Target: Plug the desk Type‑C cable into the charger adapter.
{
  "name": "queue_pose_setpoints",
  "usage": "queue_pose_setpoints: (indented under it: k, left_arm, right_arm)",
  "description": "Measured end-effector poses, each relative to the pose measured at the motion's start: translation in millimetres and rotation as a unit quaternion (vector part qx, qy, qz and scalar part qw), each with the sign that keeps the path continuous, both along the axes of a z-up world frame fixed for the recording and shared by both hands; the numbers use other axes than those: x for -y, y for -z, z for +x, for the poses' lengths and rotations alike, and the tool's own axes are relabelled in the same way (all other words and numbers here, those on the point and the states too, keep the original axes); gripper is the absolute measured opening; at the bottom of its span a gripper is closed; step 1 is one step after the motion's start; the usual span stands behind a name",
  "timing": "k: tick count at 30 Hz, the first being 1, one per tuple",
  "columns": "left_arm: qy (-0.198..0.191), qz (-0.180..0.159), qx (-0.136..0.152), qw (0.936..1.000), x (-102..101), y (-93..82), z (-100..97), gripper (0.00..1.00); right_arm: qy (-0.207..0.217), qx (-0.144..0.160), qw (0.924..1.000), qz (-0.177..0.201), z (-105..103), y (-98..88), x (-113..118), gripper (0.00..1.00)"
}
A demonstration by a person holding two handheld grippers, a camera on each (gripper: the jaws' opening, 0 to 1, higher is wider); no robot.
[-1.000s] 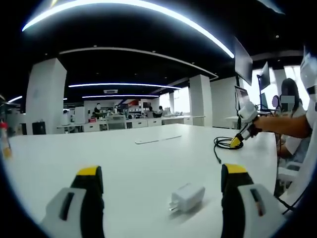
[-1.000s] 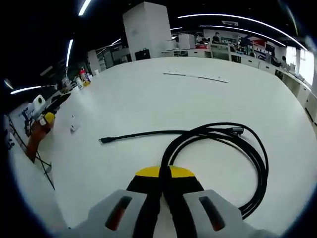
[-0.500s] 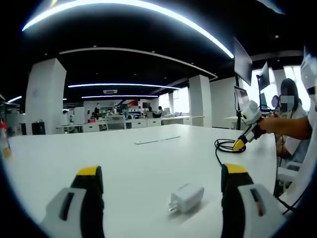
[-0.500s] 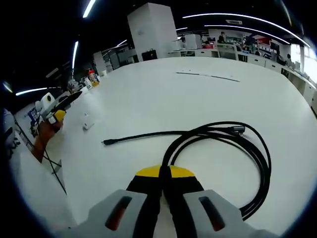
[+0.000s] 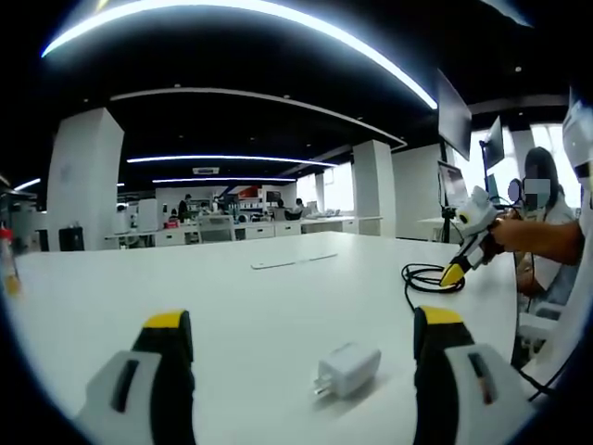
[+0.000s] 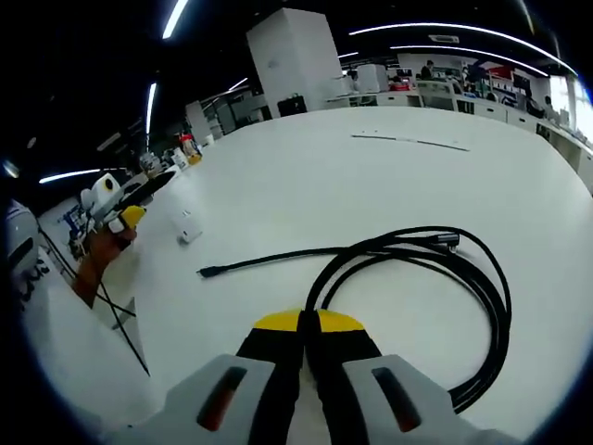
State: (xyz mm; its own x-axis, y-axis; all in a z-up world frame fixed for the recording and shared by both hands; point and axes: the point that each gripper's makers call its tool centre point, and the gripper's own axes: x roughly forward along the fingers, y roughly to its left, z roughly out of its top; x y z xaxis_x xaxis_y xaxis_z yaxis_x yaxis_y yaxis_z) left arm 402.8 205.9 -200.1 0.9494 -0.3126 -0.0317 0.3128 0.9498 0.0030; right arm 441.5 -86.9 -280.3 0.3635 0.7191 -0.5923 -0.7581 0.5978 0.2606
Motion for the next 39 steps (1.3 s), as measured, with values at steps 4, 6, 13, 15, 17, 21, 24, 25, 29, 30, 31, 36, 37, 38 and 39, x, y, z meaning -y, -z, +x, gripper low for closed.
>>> queue_pose_setpoints:
  k: [4,6,13,15,17,21,24,25,29,30,31,36,37,38,39]
  left_arm:
    - [-0.001,0.002,0.000,1.0000,0,-0.2,0.1,1.00]
    - [-0.001,0.002,0.002,1.0000,-1,-0.8,0.3,1.00]
    - [0.000,0.001,0.000,1.0000,1,-0.4,0.3,1.00]
    - [0.001,0.001,0.001,1.0000,2,-0.7,0.4,1.00]
    - [0.001,0.002,0.001,1.0000,2,-1.0,0.1,1.00]
    - [0.002,0.001,0.002,1.0000,2,-1.1,0.1,1.00]
    - [0.002,0.002,0.000,1.0000,3,0.1,0.4,1.00]
    - [0.002,0.002,0.000,1.0000,3,0.2,0.4,1.00]
    - [0.003,0.003,0.001,1.0000,4,-0.3,0.1,1.00]
    - [0.003,0.003,0.001,1.0000,4,-0.3,0.1,1.00]
    - [0.003,0.003,0.001,1.0000,4,-0.3,0.1,1.00]
    - [0.003,0.003,0.000,1.0000,3,-0.2,0.2,1.00]
    - [0.004,0.004,0.001,1.0000,4,-0.3,0.2,1.00]
    - [0.004,0.004,0.001,1.0000,4,-0.4,0.2,1.00]
    - [0.004,0.004,0.001,1.0000,4,-0.3,0.2,1.00]
  right_arm:
    - [-0.004,-0.005,1.0000,0.006,-8,0.0,-4,0.03]
    - [-0.004,-0.006,1.0000,0.007,-9,-0.1,-5,0.03]
    - [-0.008,-0.007,0.9999,0.010,-17,1.1,-8,0.03]
    - [-0.009,-0.009,0.9998,0.014,-20,1.0,-11,0.03]
    - [-0.011,-0.010,0.9998,0.015,-23,1.4,-12,0.03]
    - [-0.016,-0.014,0.9996,0.019,-31,2.3,-17,0.03]
    - [-0.019,-0.017,0.9994,0.022,-36,2.8,-20,0.03]
    - [-0.019,-0.017,0.9994,0.023,-36,2.9,-21,0.03]
    - [-0.023,-0.020,0.9992,0.026,-42,2.0,-25,0.03]
    - [-0.025,-0.020,0.9992,0.026,-43,2.4,-26,0.03]
    - [-0.025,-0.020,0.9991,0.026,-43,2.5,-26,0.03]
    - [-0.026,-0.020,0.9991,0.027,-46,2.8,-27,0.03]
    - [-0.026,-0.019,0.9991,0.027,-46,2.5,-27,0.03]
    - [-0.026,-0.019,0.9991,0.027,-46,2.3,-28,0.03]
    - [-0.027,-0.018,0.9991,0.026,-46,2.3,-28,0.03]
